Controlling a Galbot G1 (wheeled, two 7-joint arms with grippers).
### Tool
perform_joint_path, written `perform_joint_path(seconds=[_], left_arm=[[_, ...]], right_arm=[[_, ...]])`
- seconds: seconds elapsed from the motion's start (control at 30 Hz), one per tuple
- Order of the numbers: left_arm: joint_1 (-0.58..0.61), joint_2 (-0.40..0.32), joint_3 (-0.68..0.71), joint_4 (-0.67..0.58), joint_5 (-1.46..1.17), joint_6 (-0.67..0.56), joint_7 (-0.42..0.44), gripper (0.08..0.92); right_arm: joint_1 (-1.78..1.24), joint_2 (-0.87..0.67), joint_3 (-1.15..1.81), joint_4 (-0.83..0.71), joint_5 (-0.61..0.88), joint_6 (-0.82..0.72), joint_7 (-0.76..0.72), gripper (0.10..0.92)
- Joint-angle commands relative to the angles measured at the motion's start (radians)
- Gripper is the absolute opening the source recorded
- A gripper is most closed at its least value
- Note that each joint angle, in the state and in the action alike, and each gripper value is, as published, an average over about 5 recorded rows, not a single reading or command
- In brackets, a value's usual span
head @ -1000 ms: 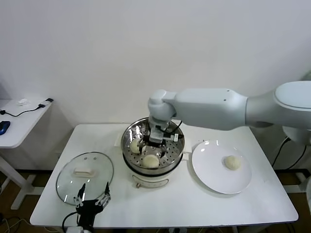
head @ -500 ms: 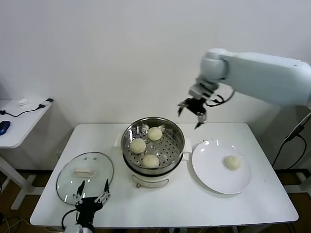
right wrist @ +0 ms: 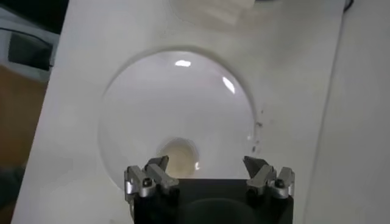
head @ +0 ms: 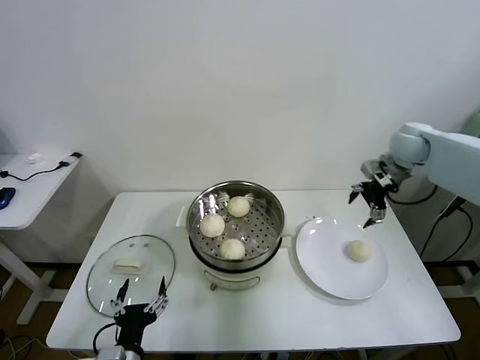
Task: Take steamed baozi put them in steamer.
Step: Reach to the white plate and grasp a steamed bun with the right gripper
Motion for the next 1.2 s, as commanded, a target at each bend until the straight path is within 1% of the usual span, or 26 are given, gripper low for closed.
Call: perform_joint_path(seconds=[0.03, 0.6, 0.87, 0.97, 1.07, 1.2], left_arm=[[0.001, -0.002, -0.003, 0.012, 0.001, -0.001, -0.002, 0.823], [0.004, -0.004, -0.011, 0.022, 0.004, -0.006, -0.007, 0.823], [0.004, -0.003, -0.011, 0.02, 0.004, -0.007, -0.008, 0.823], [0.004, -0.004, -0.009, 0.019, 0.004, -0.007, -0.007, 0.823], [0.005, -0.004, -0.007, 0.018, 0.004, -0.007, -0.007, 0.823], [0.006, -0.004, -0.003, 0.015, 0.004, -0.006, -0.007, 0.823]], right_arm=[[-0.301, -0.041, 0.185, -0.114, -0.093, -0.078, 0.043, 0.823], [-0.42, 0.051, 0.306, -0.186, -0.133, -0.12, 0.115, 0.823], [-0.417, 0.061, 0.308, -0.187, -0.142, -0.134, 0.113, 0.815], [-0.413, 0.058, 0.306, -0.177, -0.141, -0.135, 0.105, 0.767], [-0.4, 0.054, 0.297, -0.163, -0.141, -0.135, 0.097, 0.7], [-0.357, 0.05, 0.271, -0.142, -0.13, -0.133, 0.091, 0.663]])
